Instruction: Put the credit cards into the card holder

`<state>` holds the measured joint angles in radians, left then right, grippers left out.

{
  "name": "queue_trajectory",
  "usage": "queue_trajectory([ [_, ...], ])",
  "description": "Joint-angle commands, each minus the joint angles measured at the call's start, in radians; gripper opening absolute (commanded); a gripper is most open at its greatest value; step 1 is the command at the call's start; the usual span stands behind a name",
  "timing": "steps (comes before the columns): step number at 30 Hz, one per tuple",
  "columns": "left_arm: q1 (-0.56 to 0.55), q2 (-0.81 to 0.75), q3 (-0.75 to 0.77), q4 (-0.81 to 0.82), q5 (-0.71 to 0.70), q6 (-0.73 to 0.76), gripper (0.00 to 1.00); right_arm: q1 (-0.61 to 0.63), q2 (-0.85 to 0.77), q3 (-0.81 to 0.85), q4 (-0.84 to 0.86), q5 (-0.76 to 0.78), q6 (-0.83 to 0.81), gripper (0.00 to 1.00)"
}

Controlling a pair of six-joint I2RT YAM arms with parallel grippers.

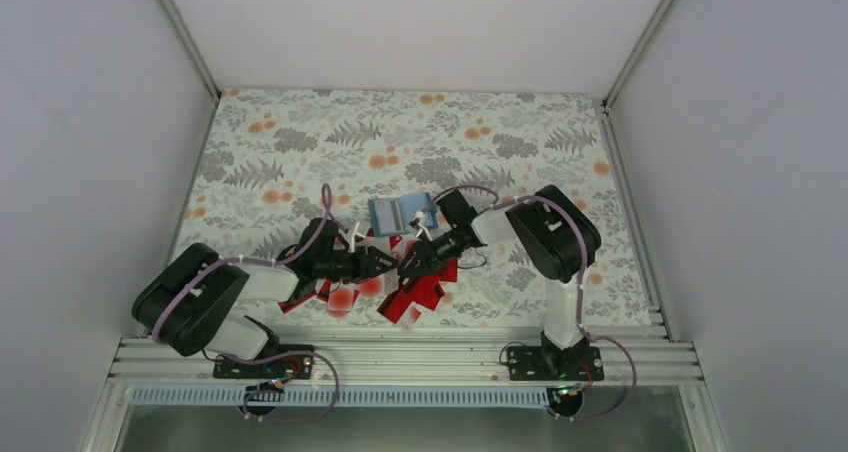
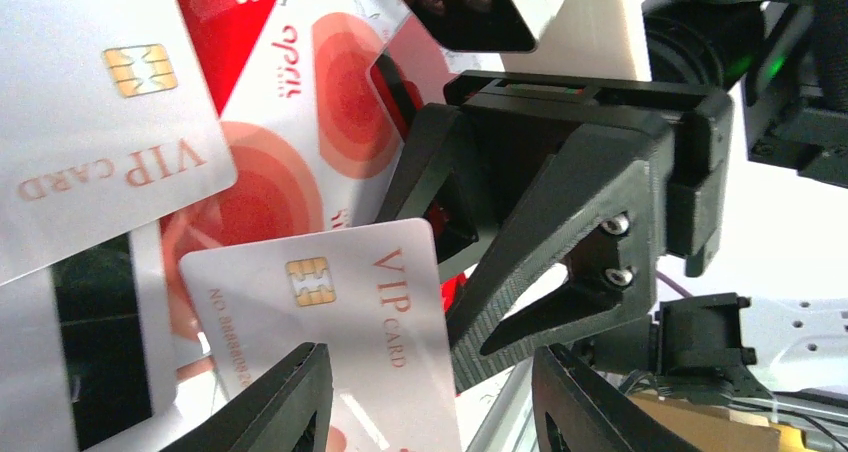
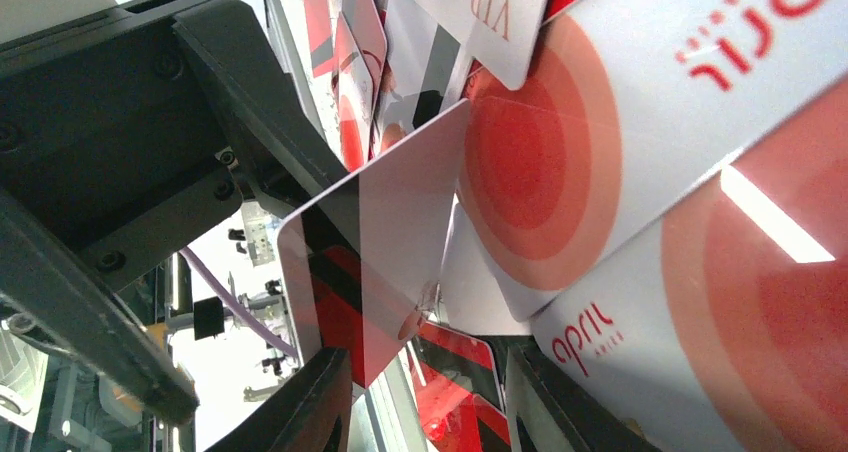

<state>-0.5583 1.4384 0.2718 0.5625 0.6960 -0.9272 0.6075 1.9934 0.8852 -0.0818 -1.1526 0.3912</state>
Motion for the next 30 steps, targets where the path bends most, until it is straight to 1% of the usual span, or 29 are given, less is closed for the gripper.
queue_trajectory([
  [1,0.0,-0.036,0.023,-0.118,-0.044,0.065,0.52,0.03,0.04,0.031,-0.019,0.043,-0.006,0.4],
  [4,0.0,-0.045,0.039,-0.173,-0.059,0.087,0.54,0.039,0.045,0.051,-0.018,0.042,0.003,0.4],
  [11,-0.001,-0.06,0.037,-0.169,-0.043,0.097,0.59,0.053,0.061,0.068,-0.005,0.05,0.025,0.4],
  [16,-0.001,-0.055,0.032,-0.18,-0.034,0.103,0.6,0.066,0.063,0.085,0.018,0.041,0.051,0.4],
  [20,0.003,-0.084,0.03,-0.226,-0.045,0.118,0.59,0.08,0.07,0.104,0.028,0.038,0.062,0.4],
  [30,0.022,-0.143,0.009,-0.3,-0.07,0.146,0.5,0.099,0.082,0.109,0.053,0.046,0.095,0.39],
])
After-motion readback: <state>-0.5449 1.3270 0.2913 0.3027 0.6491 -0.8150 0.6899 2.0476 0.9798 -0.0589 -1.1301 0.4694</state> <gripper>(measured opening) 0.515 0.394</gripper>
